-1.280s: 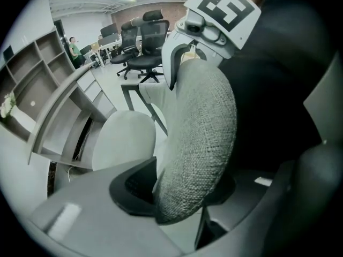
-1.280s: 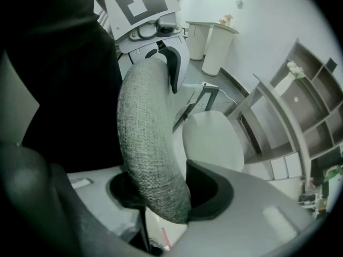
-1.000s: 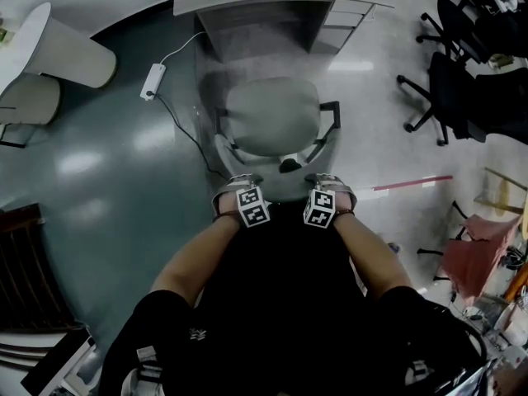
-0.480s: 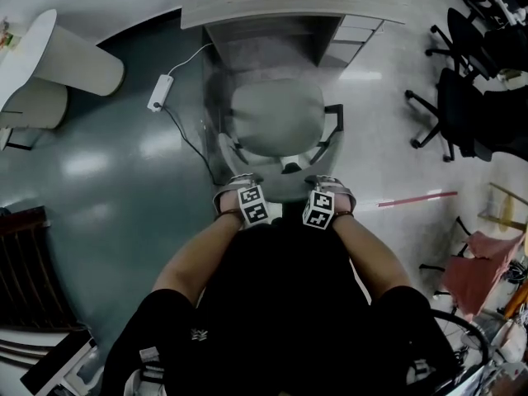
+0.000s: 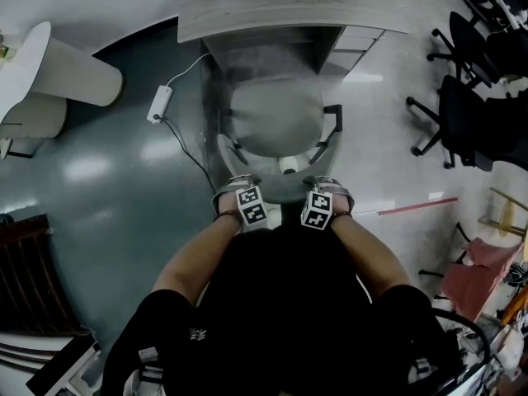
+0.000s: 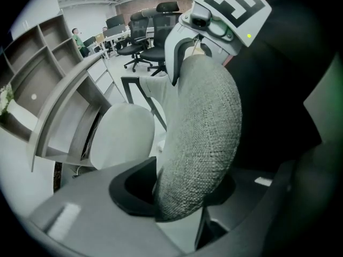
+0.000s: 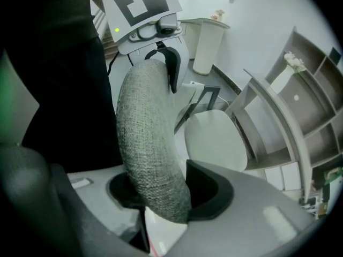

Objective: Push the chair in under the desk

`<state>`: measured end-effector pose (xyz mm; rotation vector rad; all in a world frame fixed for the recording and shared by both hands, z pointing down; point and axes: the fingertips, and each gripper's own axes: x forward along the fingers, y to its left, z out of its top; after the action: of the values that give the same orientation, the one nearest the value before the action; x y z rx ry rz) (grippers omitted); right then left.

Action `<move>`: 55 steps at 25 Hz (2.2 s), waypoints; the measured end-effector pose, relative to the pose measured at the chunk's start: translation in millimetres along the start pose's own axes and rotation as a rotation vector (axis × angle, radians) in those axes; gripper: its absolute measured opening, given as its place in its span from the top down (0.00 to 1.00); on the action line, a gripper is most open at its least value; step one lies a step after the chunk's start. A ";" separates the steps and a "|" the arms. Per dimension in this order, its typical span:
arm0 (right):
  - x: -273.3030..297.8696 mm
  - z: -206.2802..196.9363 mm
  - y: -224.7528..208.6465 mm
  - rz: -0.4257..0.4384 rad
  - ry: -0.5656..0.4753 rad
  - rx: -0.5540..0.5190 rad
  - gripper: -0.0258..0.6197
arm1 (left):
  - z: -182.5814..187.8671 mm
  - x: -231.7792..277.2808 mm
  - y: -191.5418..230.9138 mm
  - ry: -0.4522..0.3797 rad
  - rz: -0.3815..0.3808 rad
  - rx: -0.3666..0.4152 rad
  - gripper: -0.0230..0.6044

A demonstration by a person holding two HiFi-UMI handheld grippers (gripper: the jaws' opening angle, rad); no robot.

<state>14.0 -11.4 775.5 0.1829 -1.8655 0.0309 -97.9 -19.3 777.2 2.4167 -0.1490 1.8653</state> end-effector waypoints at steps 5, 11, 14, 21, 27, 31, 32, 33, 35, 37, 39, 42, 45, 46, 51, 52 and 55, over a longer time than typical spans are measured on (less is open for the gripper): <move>0.9 3.2 -32.3 0.004 0.002 -0.002 0.69 | 6.0 -1.5 31.8 -0.004 -0.001 0.001 0.66; -3.5 -5.4 -50.9 0.024 -0.006 -0.017 0.69 | 22.5 -1.7 44.7 -0.009 -0.022 0.026 0.66; -4.1 -8.1 -52.7 0.056 -0.018 0.005 0.69 | 27.2 0.0 47.1 0.025 -0.033 0.065 0.67; -4.2 -1.9 -67.7 0.051 -0.056 0.068 0.69 | 27.9 -4.1 68.6 0.072 -0.038 0.066 0.68; 7.4 8.3 -83.4 0.081 -0.036 0.024 0.71 | 14.9 0.2 88.2 0.080 -0.027 0.058 0.69; 5.6 2.6 -94.4 0.076 -0.018 0.007 0.71 | 22.9 0.2 94.7 0.063 -0.026 0.043 0.69; 4.4 1.0 -97.3 0.081 -0.017 0.006 0.71 | 25.9 0.6 96.7 0.060 -0.026 0.038 0.69; 3.2 -0.2 -101.5 0.082 -0.019 0.005 0.70 | 29.0 1.3 99.1 0.057 -0.028 0.033 0.69; 2.0 -3.8 -112.0 0.076 -0.018 0.000 0.70 | 35.3 3.1 104.9 0.050 -0.032 0.022 0.69; 1.5 -7.3 -123.2 0.072 -0.015 -0.006 0.70 | 41.0 4.1 112.7 0.043 -0.033 0.011 0.69; -0.3 -9.4 -135.0 0.069 -0.018 -0.013 0.70 | 46.7 3.9 121.9 0.041 -0.031 0.001 0.69; -2.8 -13.3 -153.6 0.065 -0.026 -0.021 0.70 | 56.5 4.2 136.8 0.044 -0.025 -0.011 0.69; -1.6 -14.2 -170.2 0.071 -0.030 -0.027 0.69 | 60.9 5.3 151.1 0.048 -0.018 -0.026 0.69; -1.5 -14.0 -175.6 0.073 -0.032 -0.028 0.69 | 62.1 5.2 156.0 0.050 -0.017 -0.031 0.69; -2.9 -7.3 -200.1 0.078 -0.054 -0.021 0.69 | 64.5 2.2 181.4 0.056 -0.016 -0.035 0.69; -2.9 -4.9 -204.4 0.079 -0.058 -0.020 0.69 | 63.9 1.4 186.5 0.057 -0.014 -0.036 0.69; -0.2 0.9 -213.7 0.085 -0.059 -0.013 0.69 | 60.1 -1.2 199.6 0.060 -0.009 -0.040 0.69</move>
<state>43.5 -222.5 759.7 0.0967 -1.9314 0.0725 -66.3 -224.8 762.3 2.3288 -0.1699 1.9092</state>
